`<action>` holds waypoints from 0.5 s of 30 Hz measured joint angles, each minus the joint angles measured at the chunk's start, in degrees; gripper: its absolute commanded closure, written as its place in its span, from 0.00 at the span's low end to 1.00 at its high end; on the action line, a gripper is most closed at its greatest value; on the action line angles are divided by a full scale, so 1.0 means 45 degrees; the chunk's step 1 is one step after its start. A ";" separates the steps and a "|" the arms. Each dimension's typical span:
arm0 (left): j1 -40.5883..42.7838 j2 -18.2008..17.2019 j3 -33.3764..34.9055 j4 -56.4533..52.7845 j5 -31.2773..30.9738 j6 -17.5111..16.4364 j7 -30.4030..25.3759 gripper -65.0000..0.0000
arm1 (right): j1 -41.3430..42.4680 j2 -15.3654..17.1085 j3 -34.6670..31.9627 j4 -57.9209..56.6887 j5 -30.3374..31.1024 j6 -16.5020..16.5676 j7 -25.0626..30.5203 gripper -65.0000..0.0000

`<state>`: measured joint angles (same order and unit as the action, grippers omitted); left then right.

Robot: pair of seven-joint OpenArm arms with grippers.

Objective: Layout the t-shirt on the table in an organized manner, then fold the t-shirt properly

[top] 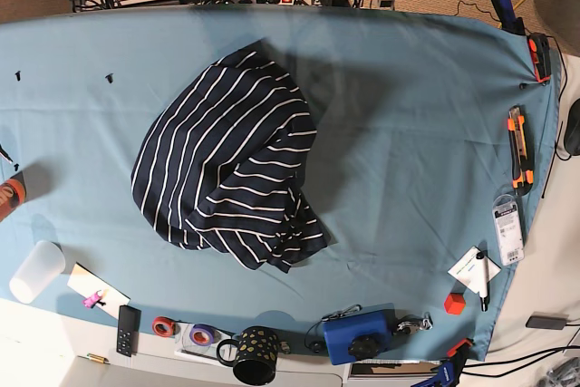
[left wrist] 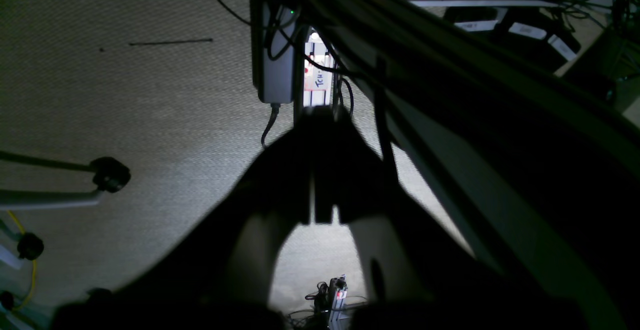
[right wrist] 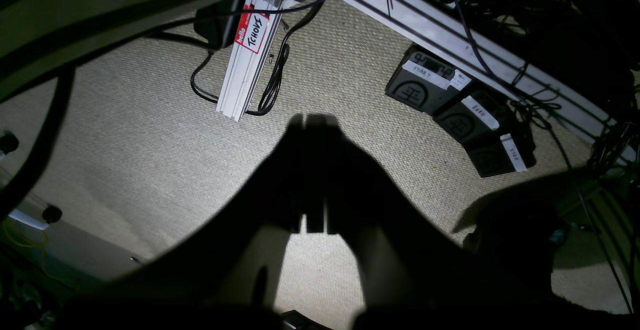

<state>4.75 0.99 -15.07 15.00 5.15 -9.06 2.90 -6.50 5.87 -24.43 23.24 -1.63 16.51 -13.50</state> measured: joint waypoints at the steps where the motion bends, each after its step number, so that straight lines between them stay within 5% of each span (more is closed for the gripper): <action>1: 0.0000 0.0000 0.0000 0.0000 0.0000 0.0000 0.0000 1.00 | 0.0000 -0.0005 0.0000 0.0000 0.0000 0.0000 0.0005 1.00; 15: 0.0083 -0.0010 0.0000 0.0029 0.0000 0.0000 0.0005 1.00 | 0.0000 0.0000 0.0000 0.0005 0.0010 0.0000 -0.0559 1.00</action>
<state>5.13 0.95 -15.07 15.14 5.15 -9.06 2.92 -6.50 5.87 -24.43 23.27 -1.58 16.51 -16.01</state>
